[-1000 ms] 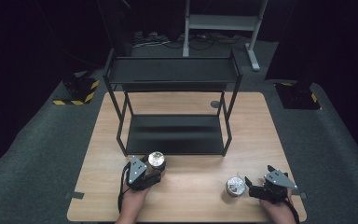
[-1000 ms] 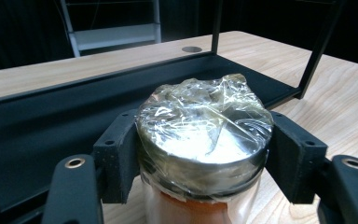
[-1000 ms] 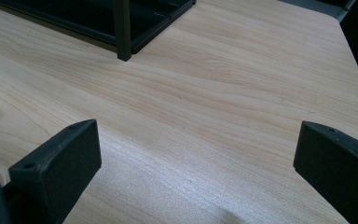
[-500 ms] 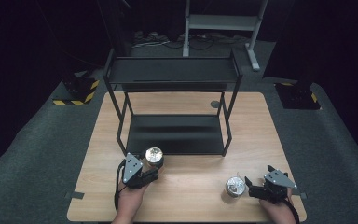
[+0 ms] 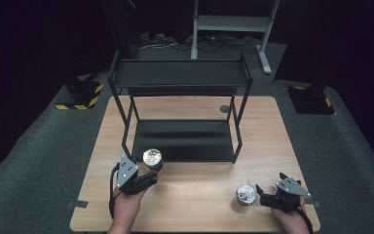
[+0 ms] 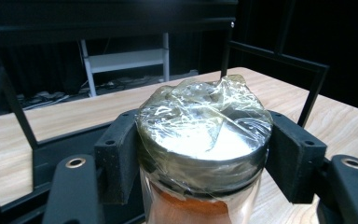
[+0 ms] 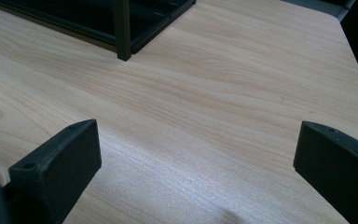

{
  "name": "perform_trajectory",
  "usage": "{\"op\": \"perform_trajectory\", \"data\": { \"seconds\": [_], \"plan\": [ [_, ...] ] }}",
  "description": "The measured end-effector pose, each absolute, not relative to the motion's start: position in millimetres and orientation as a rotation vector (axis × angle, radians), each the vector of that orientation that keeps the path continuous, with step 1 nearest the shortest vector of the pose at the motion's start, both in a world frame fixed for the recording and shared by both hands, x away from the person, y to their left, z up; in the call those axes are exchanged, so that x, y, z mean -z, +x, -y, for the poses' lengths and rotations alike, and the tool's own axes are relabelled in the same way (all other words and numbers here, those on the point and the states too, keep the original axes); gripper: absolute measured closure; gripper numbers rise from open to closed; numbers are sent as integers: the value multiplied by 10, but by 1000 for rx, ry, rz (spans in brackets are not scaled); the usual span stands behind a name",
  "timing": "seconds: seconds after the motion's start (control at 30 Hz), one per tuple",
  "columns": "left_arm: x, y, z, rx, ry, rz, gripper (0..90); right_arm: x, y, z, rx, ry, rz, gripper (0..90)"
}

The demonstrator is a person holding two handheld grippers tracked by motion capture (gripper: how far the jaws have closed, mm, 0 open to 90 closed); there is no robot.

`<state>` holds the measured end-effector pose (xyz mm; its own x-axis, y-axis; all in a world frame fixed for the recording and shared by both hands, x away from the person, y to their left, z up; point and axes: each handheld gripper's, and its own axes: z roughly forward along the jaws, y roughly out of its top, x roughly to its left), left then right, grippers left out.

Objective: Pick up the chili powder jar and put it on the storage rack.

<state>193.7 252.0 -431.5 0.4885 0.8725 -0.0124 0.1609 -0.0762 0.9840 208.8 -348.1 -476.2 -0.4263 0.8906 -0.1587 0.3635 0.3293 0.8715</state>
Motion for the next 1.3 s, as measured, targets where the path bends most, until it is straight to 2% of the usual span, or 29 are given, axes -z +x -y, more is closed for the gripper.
{"op": "perform_trajectory", "data": {
  "seconds": [1.3],
  "plan": [
    [3405, 2111, -2600, -835, 1475, -863, 341, 4764, 2088, 3491, -1047, 1103, -1946, 0]
  ]
}}
